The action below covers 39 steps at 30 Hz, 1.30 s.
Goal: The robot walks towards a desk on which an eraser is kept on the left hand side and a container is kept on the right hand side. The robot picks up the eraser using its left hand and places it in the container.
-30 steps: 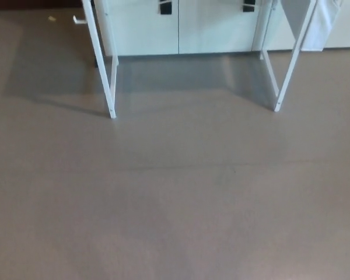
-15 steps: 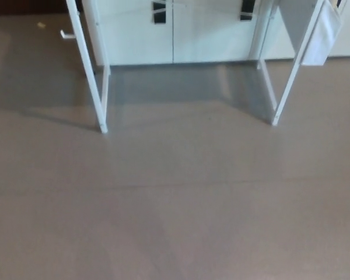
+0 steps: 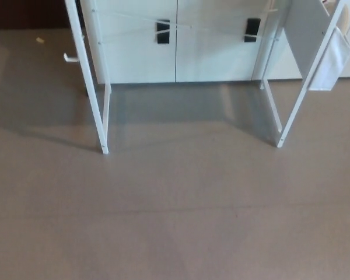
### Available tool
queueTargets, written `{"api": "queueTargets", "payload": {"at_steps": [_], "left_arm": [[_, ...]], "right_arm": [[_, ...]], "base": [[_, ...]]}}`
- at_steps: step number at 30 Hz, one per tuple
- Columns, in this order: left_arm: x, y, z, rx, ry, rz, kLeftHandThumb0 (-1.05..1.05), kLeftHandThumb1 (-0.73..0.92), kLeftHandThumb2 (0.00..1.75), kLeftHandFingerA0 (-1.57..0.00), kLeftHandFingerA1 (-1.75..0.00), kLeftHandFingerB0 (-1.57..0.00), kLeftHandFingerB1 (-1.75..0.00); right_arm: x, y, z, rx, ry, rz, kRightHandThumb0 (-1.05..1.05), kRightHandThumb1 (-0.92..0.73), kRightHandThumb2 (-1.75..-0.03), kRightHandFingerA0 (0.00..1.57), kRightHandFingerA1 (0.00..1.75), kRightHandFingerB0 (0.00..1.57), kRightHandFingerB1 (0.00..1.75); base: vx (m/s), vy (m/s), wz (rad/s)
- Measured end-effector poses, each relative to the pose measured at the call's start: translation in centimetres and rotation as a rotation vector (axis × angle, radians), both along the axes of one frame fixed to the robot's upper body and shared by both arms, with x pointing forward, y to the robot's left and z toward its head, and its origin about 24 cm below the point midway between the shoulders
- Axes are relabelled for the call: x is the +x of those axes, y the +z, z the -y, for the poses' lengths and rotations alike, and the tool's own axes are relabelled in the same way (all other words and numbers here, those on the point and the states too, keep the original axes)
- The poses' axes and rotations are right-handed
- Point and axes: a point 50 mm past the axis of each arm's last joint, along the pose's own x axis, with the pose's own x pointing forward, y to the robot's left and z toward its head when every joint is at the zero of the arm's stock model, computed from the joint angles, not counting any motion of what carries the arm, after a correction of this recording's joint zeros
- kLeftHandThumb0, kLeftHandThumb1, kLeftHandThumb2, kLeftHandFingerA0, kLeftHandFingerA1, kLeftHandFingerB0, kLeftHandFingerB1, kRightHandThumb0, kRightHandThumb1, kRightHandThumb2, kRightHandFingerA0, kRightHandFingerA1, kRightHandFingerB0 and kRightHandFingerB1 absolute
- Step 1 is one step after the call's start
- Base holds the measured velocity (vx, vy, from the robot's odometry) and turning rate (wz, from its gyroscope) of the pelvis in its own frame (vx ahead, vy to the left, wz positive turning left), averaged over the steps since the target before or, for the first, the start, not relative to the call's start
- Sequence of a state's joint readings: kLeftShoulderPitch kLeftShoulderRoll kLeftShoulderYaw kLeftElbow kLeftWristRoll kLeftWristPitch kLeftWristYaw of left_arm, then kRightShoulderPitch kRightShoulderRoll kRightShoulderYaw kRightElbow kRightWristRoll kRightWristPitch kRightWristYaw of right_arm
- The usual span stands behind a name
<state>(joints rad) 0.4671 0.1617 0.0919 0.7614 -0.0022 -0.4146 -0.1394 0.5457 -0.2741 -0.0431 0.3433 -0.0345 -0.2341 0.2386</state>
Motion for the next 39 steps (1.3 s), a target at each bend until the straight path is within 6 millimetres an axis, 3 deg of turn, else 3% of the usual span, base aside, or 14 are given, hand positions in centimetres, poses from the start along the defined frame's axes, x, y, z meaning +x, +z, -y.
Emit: {"api": "queueTargets", "payload": {"at_steps": [1,2,5,20,21,39], "left_arm": [[0.13,0.08,-0.03,0.002,-0.004,0.009,-0.39,0.59,0.58,-0.39,-0.33,-0.32,-0.33],[0.32,0.05,0.24,-0.004,-0.010,0.017,-0.39,0.59,0.58,-0.39,-0.33,-0.32,-0.32],[0.33,0.05,0.39,-0.007,-0.015,0.022,-0.39,0.59,0.58,-0.40,-0.33,-0.32,-0.32],[0.20,0.05,0.04,0.017,-0.038,0.027,-0.39,0.59,0.58,-0.42,-0.34,-0.32,-0.33],[0.24,0.05,0.04,0.017,-0.039,0.028,-0.40,0.59,0.59,-0.42,-0.34,-0.33,-0.33],[0.52,0.15,0.54,0.019,-0.057,0.044,-0.40,0.60,0.58,-0.43,-0.34,-0.33,-0.33]], "right_arm": [[0.04,0.00,-0.20,0.005,0.003,0.003,-0.40,-0.46,-0.53,0.71,0.56,0.56,0.49],[0.11,0.12,0.12,-0.005,0.005,0.006,-0.44,-0.36,-0.73,0.66,0.64,0.52,0.58],[0.04,-0.09,0.38,-0.012,0.001,-0.005,-0.46,-0.36,-0.73,0.67,0.64,0.52,0.58],[0.16,-0.36,-0.14,-0.013,0.034,-0.010,-0.45,-0.36,-0.73,0.68,0.63,0.53,0.58],[0.15,-0.39,-0.14,-0.014,0.034,-0.011,-0.39,-0.46,-0.53,0.74,0.54,0.58,0.48],[0.41,0.12,-0.08,-0.030,0.067,0.004,-0.39,-0.47,-0.54,0.73,0.55,0.59,0.48]], "base": [[0.19,-0.357,0.29],[0.17,-0.314,0.13],[0.16,-0.155,-0.02],[0.14,0.075,0.01],[0.13,-0.039,0.08],[0.17,-0.125,-0.04]]}}
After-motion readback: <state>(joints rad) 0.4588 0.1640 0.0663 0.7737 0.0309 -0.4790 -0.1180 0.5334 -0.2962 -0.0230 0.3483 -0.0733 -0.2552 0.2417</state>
